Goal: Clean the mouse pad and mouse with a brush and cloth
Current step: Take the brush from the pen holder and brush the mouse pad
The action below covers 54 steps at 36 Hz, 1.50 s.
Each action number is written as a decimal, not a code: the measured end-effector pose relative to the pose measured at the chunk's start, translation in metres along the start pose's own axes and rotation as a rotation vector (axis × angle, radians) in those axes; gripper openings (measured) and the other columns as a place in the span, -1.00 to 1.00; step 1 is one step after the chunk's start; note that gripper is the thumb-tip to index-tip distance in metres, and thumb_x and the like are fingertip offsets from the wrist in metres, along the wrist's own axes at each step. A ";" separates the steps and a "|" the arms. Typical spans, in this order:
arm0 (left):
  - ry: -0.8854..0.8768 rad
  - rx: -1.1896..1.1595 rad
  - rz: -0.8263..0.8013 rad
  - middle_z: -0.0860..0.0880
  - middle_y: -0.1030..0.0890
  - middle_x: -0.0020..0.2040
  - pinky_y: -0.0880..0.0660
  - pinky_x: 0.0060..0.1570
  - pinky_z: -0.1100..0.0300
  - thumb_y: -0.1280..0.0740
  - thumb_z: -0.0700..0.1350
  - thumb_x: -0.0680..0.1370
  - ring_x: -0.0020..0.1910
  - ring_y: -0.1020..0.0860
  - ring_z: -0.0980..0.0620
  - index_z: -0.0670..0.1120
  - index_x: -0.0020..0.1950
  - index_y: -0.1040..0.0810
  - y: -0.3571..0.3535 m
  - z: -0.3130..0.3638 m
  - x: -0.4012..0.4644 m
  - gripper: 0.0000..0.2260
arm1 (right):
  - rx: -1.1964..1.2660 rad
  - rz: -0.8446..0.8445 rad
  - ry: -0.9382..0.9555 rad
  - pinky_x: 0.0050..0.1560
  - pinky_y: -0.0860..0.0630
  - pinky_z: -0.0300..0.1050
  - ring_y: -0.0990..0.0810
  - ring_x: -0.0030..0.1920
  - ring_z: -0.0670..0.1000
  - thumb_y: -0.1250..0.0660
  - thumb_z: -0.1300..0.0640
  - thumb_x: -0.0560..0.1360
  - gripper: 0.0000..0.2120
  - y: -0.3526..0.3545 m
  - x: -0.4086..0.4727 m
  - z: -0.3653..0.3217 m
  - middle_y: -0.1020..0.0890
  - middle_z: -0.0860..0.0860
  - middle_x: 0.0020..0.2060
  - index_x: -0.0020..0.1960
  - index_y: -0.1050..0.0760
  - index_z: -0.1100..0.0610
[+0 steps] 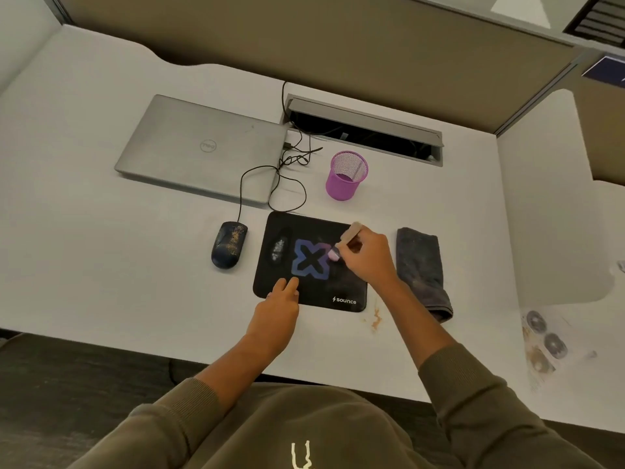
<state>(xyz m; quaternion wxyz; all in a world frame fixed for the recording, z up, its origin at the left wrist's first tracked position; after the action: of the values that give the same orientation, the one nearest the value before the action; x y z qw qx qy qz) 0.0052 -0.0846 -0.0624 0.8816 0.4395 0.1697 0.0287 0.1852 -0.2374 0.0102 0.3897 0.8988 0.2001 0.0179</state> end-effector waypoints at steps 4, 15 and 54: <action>-0.009 0.024 -0.011 -0.12 -0.39 0.50 -0.63 0.18 -0.06 -0.32 -0.17 0.67 0.19 -0.62 -0.19 -0.13 0.51 -0.40 0.000 0.001 -0.001 -0.60 | -0.062 -0.218 -0.023 -0.13 -0.45 -0.36 -0.63 -0.10 -0.10 -0.48 0.00 0.56 -0.80 -0.027 -0.004 -0.005 -0.63 -0.12 -0.12 0.13 -0.60 0.06; -0.047 0.038 -0.033 -0.12 -0.39 0.44 -0.63 0.13 -0.09 -0.26 -0.25 0.68 0.20 -0.59 -0.19 -0.19 0.47 -0.42 0.003 0.004 -0.003 -0.66 | 0.028 -0.038 0.094 0.09 -0.63 -0.13 -0.68 -0.03 0.01 -0.48 0.21 0.57 -0.93 -0.007 0.032 -0.032 -0.72 0.06 -0.06 0.02 -0.69 0.20; -0.094 0.200 -0.078 -0.14 -0.32 0.51 -0.61 0.13 0.12 -0.37 -0.16 0.65 0.13 -0.60 -0.09 -0.15 0.54 -0.36 0.013 0.013 -0.005 -0.53 | -0.053 -0.339 0.073 0.10 -0.63 -0.20 -0.68 -0.01 -0.08 -0.49 0.18 0.56 -0.92 0.002 -0.033 0.008 -0.72 -0.07 -0.05 0.04 -0.72 0.05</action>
<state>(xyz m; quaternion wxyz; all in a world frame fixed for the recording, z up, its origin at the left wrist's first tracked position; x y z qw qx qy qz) 0.0056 -0.0874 -0.0433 0.8407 0.5193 0.1471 -0.0431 0.1572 -0.2561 0.0100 0.4033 0.8403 0.3621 -0.0103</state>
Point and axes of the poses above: each hand's wrist, its own x-axis towards the middle knuckle, its own y-axis out of the back of the hand, z = x × y, the point moved 5 cm from there along x, towards the middle knuckle
